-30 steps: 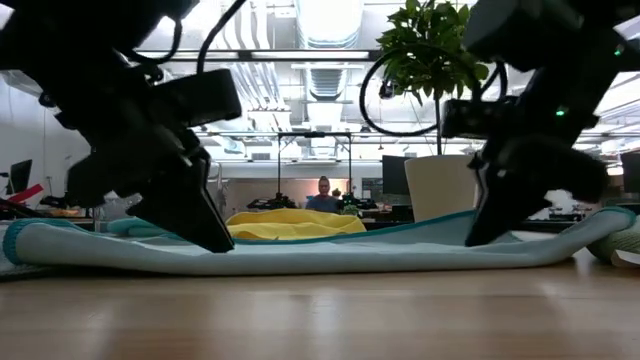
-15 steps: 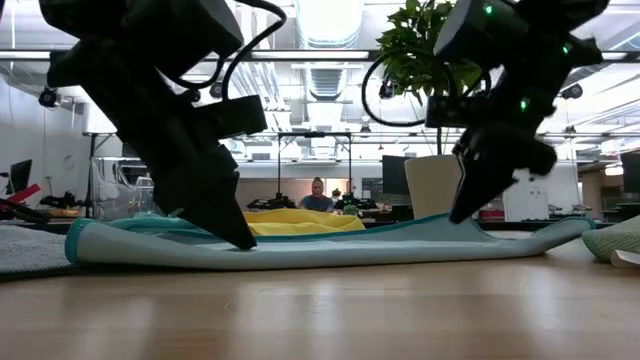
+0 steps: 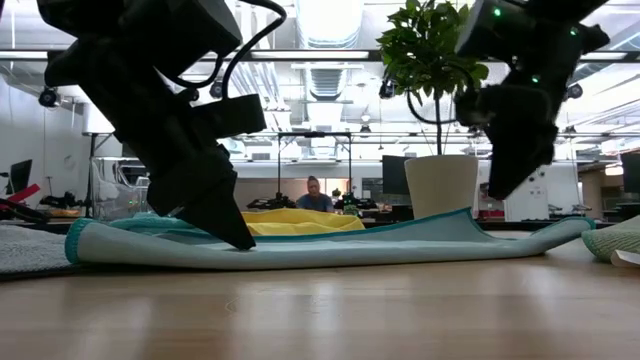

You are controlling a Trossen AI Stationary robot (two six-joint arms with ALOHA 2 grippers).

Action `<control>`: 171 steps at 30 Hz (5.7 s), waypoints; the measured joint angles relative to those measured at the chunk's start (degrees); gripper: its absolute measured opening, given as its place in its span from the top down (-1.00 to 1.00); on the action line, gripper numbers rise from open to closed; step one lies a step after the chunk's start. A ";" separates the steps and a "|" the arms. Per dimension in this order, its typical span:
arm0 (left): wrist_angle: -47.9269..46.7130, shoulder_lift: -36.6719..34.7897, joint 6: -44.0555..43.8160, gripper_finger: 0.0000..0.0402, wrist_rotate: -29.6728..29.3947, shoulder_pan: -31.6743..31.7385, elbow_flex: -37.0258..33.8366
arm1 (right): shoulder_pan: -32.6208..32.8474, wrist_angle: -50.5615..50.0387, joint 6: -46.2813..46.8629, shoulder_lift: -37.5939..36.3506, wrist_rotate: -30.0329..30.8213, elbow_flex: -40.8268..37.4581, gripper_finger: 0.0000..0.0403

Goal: Fold microfiber towels
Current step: Fold the light blue microfiber towel

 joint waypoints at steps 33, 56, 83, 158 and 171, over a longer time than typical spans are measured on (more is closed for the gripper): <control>0.02 -0.07 -0.08 0.81 0.00 0.11 0.00 | -5.40 32.82 2.78 6.96 -14.45 -14.57 -0.52; 0.02 -0.09 0.05 0.81 0.00 0.11 0.00 | -5.40 35.38 3.53 6.52 -14.38 -14.68 0.78; -10.37 -14.46 3.81 0.81 2.70 -2.19 -0.04 | -5.40 5.14 1.17 -8.89 -0.91 -5.65 0.95; 2.03 0.24 4.29 0.81 1.46 -3.23 -1.33 | 0.89 46.40 2.00 39.63 -12.87 21.85 0.60; -2.17 -3.67 4.49 0.81 5.71 -3.23 -1.49 | 1.88 44.57 -4.58 36.91 -18.02 22.44 0.13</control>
